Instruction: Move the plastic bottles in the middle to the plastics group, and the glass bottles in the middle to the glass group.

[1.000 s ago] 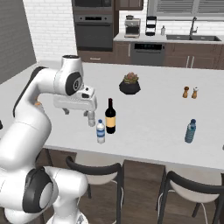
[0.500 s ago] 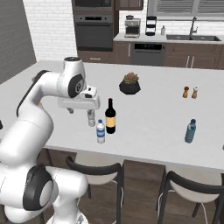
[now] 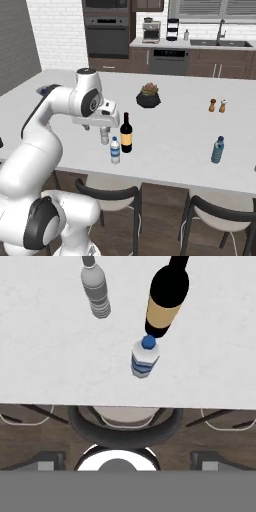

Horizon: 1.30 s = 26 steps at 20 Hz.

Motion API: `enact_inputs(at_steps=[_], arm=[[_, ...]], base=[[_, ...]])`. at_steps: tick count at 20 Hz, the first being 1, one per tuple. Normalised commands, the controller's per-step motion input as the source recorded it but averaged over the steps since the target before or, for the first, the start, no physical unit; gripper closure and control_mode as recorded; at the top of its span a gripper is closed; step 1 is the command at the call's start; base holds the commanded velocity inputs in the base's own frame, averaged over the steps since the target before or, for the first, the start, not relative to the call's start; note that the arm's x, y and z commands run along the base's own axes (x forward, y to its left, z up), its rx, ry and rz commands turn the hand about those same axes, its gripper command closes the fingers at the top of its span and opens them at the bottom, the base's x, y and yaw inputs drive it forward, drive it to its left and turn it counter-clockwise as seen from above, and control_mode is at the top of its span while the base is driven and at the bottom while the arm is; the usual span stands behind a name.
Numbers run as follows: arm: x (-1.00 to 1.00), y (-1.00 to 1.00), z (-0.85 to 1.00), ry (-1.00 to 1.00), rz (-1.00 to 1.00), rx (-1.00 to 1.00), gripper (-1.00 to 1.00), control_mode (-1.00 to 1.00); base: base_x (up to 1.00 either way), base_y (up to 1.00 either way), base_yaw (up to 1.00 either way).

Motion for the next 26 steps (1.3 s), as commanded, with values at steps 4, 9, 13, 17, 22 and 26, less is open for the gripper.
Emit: enact_inputs(at_steps=[4, 9, 13, 17, 22, 26], arm=[[0.20, -0.22, 0.00, 0.00, -0.17, 0.00, -1.00, -1.00], [0.30, -0.02, -0.04, -0.02, -0.17, 0.00, -1.00, -1.00], [0.44, 0.00, -0.26, -0.09, -0.12, 0.00, -1.00, -1.00], [0.44, 0.00, -0.51, -0.13, -0.07, 0.00, -1.00, -1.00], [0.26, 0.00, -0.67, -0.16, -0.02, 0.00, -1.00, -1.00], [0.01, 0.00, -0.33, -0.03, 0.00, 0.00, -1.00, -1.00]], base=[[0.00, 0.00, 0.00], [0.00, 0.00, 0.00], [0.00, 0.00, 0.00], [0.00, 0.00, 0.00], [0.00, 0.00, 0.00], [0.00, 0.00, 0.00]])
